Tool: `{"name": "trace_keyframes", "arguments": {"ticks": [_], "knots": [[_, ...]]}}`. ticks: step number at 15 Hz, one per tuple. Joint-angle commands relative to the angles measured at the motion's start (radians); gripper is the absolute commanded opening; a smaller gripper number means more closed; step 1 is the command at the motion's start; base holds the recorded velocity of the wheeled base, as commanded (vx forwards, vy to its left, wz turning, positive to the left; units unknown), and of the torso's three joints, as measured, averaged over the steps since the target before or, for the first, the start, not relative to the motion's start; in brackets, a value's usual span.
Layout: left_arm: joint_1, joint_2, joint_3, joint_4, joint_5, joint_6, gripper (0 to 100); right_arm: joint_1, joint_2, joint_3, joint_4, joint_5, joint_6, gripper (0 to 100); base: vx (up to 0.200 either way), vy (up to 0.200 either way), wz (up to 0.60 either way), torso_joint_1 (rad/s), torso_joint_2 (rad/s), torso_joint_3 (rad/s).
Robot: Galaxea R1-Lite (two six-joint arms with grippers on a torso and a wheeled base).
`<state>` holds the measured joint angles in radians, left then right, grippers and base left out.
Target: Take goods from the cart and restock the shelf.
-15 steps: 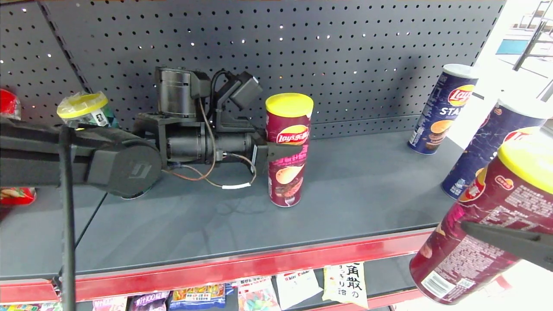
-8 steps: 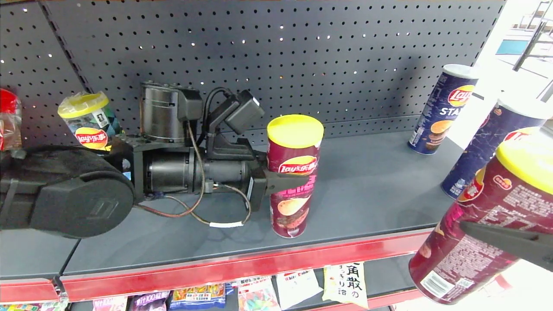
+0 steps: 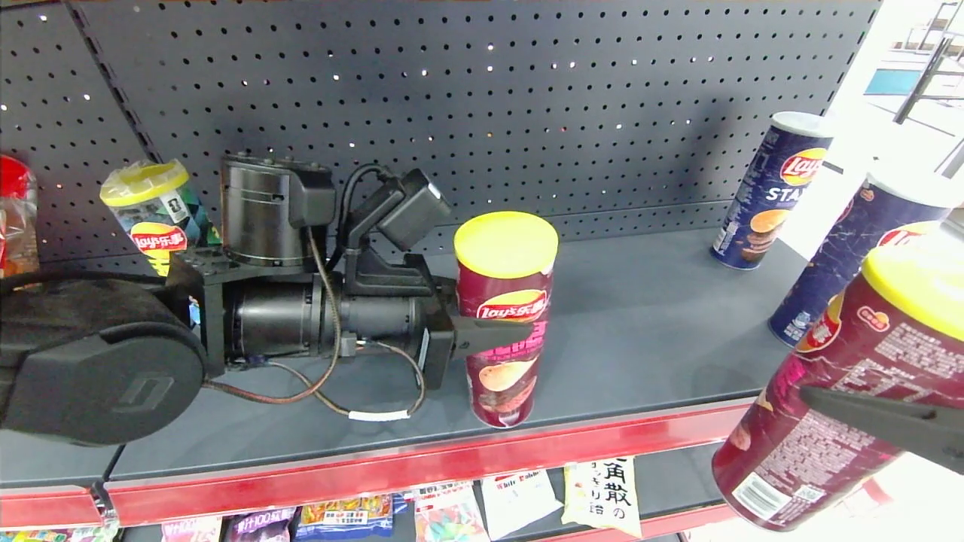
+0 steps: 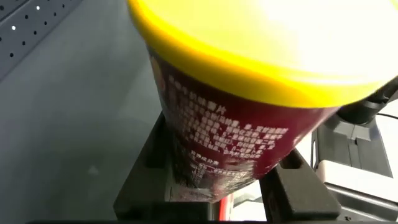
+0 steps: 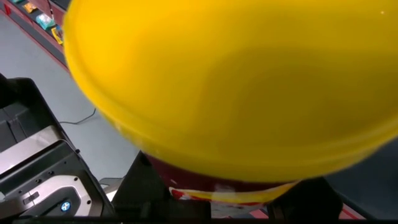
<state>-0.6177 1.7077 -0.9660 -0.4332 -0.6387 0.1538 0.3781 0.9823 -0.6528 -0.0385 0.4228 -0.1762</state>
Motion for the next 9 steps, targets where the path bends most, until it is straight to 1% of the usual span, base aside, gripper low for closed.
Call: {"name": "trace_keyframes", "arguments": {"ticks": [1,2,4,6,7,9], "knots": [[0.001,-0.013,0.026,0.004,-0.001,0.003,0,0.001,0.013,-0.004,-0.001,0.001,0.0,0,0.0,0.0,0.0,0.0,0.0,0.0],[0.001,-0.011,0.029,-0.006,-0.001,0.003,100,0.001,0.025,-0.015,-0.001,-0.001,0.0,0,0.0,0.0,0.0,0.0,0.0,0.0],[0.003,-0.006,0.024,-0.021,0.002,-0.003,100,0.001,0.055,-0.042,-0.001,-0.001,-0.002,0,0.0,0.0,0.0,0.0,0.0,0.0],[0.004,-0.011,0.03,-0.022,0.002,-0.003,100,0.001,0.122,-0.105,-0.001,-0.002,-0.002,0,0.0,0.0,0.0,0.0,0.0,0.0],[0.01,-0.031,0.047,-0.022,0.002,-0.003,100,0.001,0.177,-0.154,-0.001,-0.009,-0.003,0,0.0,0.0,0.0,0.0,0.0,0.0],[0.041,-0.063,0.092,-0.022,0.002,0.006,100,0.001,0.265,-0.232,-0.008,-0.038,-0.005,0,0.0,0.0,0.0,0.0,0.0,0.0]]}}
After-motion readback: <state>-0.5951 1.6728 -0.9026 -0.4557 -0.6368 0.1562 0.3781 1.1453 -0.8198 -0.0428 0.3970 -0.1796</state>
